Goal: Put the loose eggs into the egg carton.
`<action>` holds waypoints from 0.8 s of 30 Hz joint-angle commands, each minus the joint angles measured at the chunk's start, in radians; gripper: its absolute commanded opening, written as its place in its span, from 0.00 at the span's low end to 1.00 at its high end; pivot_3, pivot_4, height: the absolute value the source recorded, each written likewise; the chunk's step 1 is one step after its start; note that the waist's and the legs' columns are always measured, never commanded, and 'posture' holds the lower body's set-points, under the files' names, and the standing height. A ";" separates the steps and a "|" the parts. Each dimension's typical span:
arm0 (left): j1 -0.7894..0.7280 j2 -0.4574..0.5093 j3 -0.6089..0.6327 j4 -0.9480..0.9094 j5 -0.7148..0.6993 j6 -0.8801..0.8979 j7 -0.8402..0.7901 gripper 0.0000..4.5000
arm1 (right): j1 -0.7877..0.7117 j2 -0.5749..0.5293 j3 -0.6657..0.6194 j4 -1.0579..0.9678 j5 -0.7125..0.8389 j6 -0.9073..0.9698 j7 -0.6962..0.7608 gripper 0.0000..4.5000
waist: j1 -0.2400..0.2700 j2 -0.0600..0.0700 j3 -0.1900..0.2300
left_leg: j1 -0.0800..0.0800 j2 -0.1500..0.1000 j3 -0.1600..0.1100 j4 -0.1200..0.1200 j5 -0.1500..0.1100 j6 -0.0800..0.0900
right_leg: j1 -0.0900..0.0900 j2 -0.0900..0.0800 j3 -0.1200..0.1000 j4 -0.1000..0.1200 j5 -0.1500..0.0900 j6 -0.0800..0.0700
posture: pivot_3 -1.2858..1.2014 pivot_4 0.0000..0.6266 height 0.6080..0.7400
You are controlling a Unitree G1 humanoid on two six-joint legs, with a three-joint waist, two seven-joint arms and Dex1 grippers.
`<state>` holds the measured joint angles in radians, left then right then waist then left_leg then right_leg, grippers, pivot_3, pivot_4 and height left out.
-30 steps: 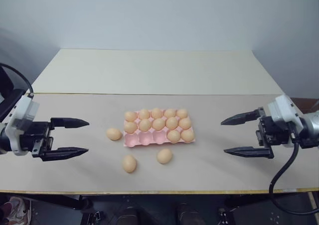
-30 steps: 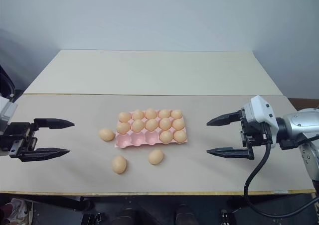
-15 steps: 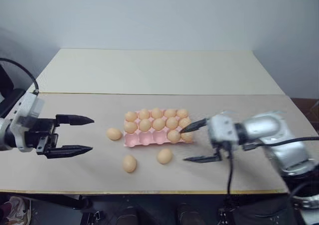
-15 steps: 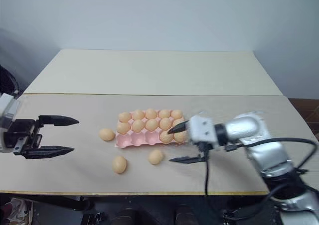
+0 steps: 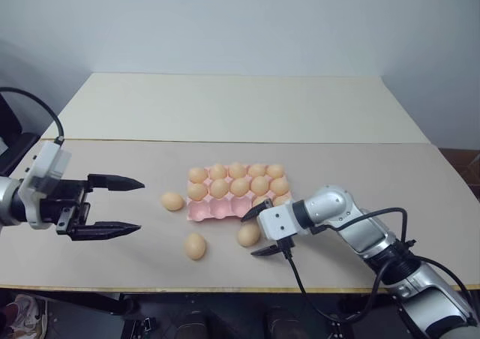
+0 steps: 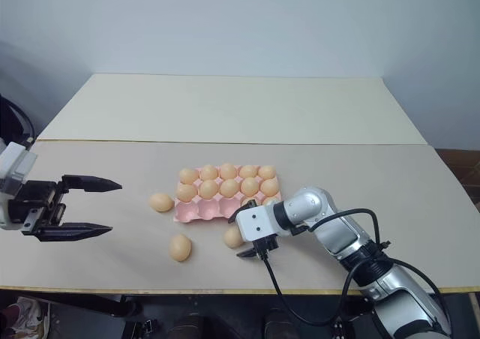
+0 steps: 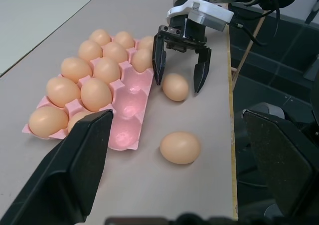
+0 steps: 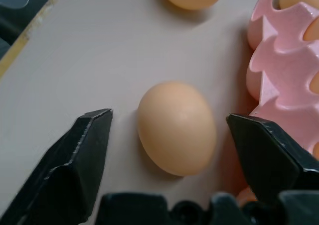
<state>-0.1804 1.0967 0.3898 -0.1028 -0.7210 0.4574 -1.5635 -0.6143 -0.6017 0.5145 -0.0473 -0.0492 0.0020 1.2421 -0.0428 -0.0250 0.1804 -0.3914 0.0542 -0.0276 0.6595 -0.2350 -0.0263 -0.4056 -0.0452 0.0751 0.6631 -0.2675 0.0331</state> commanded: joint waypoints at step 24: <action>-0.016 -0.003 0.023 -0.016 -0.006 -0.010 0.022 1.00 | -0.079 0.110 -0.126 0.028 -0.046 0.017 -0.218 0.60 | 0.000 0.000 0.000 | 0.000 0.000 0.000 0.000 0.000 0.000 | 0.000 0.000 0.000 0.000 0.000 0.000 | 0.52 0.24 1.00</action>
<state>-0.1867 1.0926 0.3931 -0.1034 -0.7115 0.4573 -1.5423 -0.6837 -0.4962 0.4127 0.0128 -0.1055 0.0245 1.0346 -0.0433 -0.0249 0.1805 -0.3916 0.0541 -0.0278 0.6595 -0.2350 -0.0263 -0.4058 -0.0452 0.0750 0.6634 -0.2673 0.0328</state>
